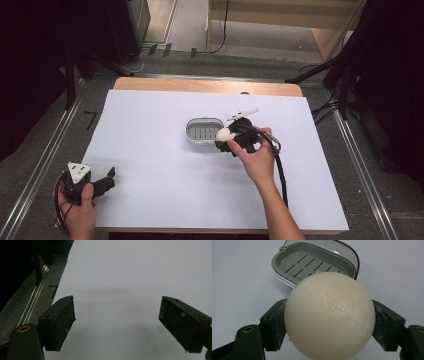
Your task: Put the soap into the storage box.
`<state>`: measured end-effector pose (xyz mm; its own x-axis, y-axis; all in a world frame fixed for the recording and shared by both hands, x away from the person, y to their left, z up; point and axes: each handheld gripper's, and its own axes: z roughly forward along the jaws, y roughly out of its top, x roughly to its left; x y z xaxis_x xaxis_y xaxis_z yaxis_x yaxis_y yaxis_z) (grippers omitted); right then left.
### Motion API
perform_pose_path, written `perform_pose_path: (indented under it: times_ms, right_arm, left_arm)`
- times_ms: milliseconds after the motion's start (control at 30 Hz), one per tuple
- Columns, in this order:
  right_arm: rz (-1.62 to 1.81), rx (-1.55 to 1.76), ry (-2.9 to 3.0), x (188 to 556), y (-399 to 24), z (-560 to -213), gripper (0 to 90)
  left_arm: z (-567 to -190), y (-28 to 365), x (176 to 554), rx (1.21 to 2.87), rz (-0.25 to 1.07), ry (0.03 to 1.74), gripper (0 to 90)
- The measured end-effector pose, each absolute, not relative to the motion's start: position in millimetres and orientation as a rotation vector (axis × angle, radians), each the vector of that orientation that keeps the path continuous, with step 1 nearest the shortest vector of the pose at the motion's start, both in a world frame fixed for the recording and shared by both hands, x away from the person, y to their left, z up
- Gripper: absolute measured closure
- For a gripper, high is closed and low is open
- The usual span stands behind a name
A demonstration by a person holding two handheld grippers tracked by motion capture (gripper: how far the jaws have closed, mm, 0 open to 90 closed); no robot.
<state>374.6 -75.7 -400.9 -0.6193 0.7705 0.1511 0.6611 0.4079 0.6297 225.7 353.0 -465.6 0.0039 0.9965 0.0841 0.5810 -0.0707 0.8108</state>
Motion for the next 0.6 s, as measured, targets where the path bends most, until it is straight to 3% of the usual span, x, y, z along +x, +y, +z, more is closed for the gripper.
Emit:
perform_pose_path:
  times_ms: [600]
  right_arm:
    - [0.986,1.283,2.513,392.1,-59.3,-395.4,24.7]
  left_arm:
    - [-465.6,352.7,226.0,1.712,0.927,1.631,14.4]
